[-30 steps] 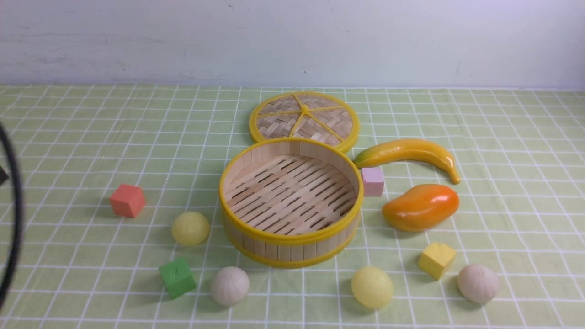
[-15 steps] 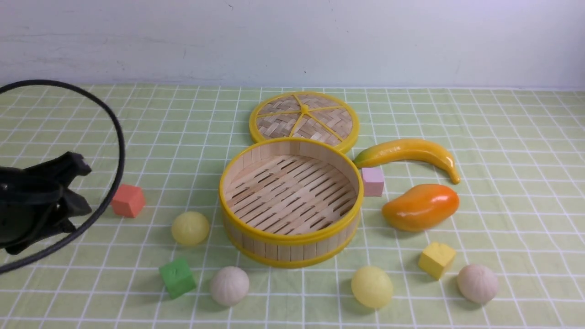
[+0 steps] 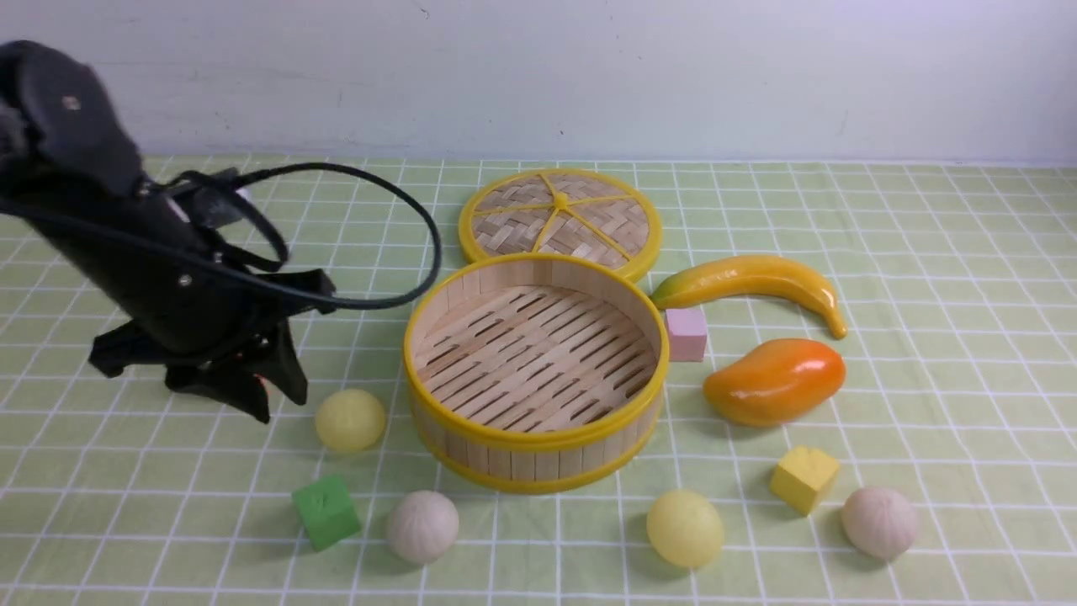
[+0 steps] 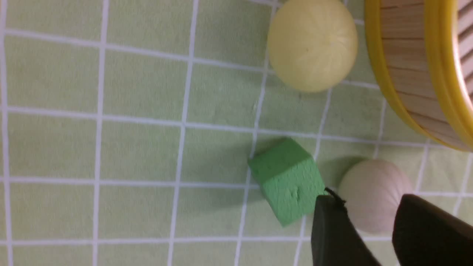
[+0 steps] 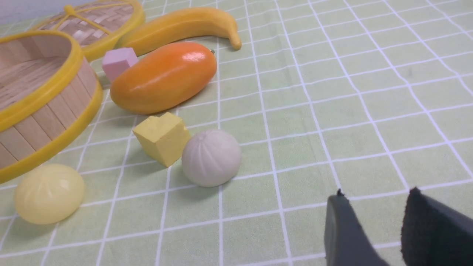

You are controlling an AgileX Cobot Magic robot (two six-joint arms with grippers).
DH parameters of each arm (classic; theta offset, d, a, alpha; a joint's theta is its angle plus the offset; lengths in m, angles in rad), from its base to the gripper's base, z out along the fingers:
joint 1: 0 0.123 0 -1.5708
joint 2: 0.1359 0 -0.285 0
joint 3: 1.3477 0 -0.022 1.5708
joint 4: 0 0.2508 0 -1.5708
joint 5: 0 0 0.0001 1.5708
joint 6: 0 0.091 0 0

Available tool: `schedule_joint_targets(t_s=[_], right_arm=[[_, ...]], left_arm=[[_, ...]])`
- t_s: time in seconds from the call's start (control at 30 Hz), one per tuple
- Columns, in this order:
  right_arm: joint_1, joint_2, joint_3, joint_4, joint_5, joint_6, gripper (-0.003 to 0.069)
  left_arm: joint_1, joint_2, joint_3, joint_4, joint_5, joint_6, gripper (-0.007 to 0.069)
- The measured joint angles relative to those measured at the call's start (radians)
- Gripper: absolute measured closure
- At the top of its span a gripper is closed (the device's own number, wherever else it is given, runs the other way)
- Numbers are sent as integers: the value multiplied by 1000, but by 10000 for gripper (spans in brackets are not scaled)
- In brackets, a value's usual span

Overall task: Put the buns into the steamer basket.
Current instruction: Use the left arm to grab a steamed stuffed bun

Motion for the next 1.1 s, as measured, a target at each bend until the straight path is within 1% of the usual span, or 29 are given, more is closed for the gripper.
schedule_joint_targets(t_s=[0.03,0.07,0.1,0.13,0.2,0.23,0.3,0.47,0.63,0.9,1.03,1.1], right_arm=[[0,0,0,0,0,0,420],[0,0,0,0,0,0,420],[0,0,0,0,0,0,420],[0,0,0,0,0,0,420],[0,0,0,0,0,0,420],[0,0,0,0,0,0,420],[0,0,0,0,0,0,420],[0,0,0,0,0,0,420],[0,0,0,0,0,0,420],[0,0,0,0,0,0,420],[0,0,0,0,0,0,420],[0,0,0,0,0,0,420]], left_arm=[[-24,32,-31,39,2,-25,386],[-29,38,-37,48,4,-31,386],[-65,79,-81,115,5,-83,386],[-84,100,-105,155,6,-118,386],[-100,118,-126,189,6,-152,386],[-120,148,-153,236,2,-194,386],[-129,172,-164,260,-8,-213,386],[-132,224,-168,274,-19,-222,386],[-132,281,-168,294,-69,-223,386],[-132,293,-168,295,-125,-223,389],[-132,293,-168,295,-125,-223,419],[-132,293,-168,295,-123,-223,477]])
